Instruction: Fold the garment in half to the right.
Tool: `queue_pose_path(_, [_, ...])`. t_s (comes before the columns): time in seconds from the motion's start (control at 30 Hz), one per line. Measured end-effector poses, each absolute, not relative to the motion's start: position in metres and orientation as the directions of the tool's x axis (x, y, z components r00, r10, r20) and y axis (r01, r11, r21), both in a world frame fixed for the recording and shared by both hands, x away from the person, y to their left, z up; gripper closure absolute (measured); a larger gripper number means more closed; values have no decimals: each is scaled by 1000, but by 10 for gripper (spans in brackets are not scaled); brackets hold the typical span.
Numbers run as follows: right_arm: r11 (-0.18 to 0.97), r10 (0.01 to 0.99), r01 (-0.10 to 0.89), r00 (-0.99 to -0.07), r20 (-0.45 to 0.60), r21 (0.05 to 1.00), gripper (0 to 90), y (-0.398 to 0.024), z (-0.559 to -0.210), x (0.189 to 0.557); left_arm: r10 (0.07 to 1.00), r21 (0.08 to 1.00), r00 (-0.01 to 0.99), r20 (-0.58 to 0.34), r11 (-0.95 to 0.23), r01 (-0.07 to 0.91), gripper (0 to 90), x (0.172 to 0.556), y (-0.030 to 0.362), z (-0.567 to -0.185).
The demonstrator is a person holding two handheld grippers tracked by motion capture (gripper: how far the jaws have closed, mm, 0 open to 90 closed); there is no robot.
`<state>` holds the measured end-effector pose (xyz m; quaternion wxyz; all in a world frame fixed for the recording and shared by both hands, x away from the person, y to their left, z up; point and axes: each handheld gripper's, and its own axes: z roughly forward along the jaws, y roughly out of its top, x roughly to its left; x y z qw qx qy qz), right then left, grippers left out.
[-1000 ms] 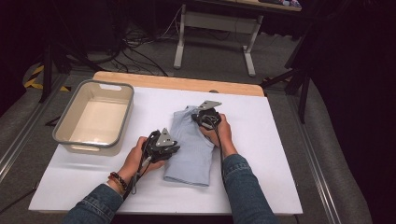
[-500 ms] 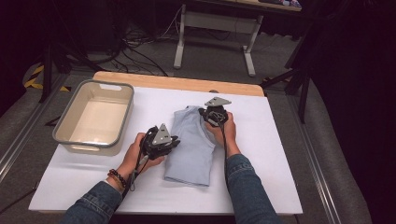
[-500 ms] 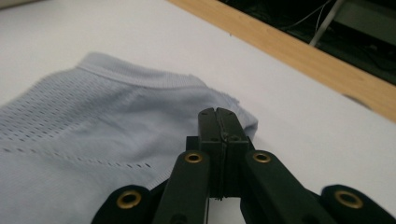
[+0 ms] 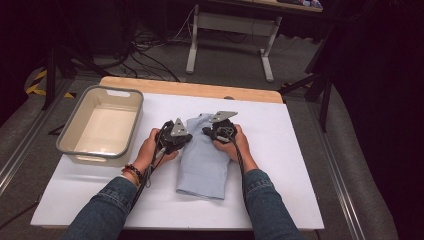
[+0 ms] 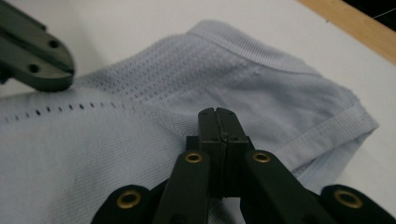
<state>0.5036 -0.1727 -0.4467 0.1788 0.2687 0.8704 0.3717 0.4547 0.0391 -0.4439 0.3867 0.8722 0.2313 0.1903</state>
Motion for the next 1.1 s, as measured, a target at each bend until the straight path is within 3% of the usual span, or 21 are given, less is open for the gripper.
queue_pose_path(0.2, [585, 626, 354, -769, -129, 730, 900, -179, -453, 504, 558, 695, 809, 184, -656, 295, 867, 462, 32, -460])
queue_pose_path(0.53, [518, 734, 380, -657, -171, 767, 900, -196, -444, 503, 603, 763, 785, 145, -572, 299, 860, 460, 42, -449])
queue_pose_path(0.83, [486, 697, 300, -700, -157, 821, 900, -199, -417, 462, 537, 820, 832, 139, -534, 208, 862, 429, 46, -418])
queue_pose_path(1.1, [523, 649, 279, -742, -164, 805, 900, -191, -424, 421, 498, 784, 852, 163, -590, 194, 865, 413, 40, -431])
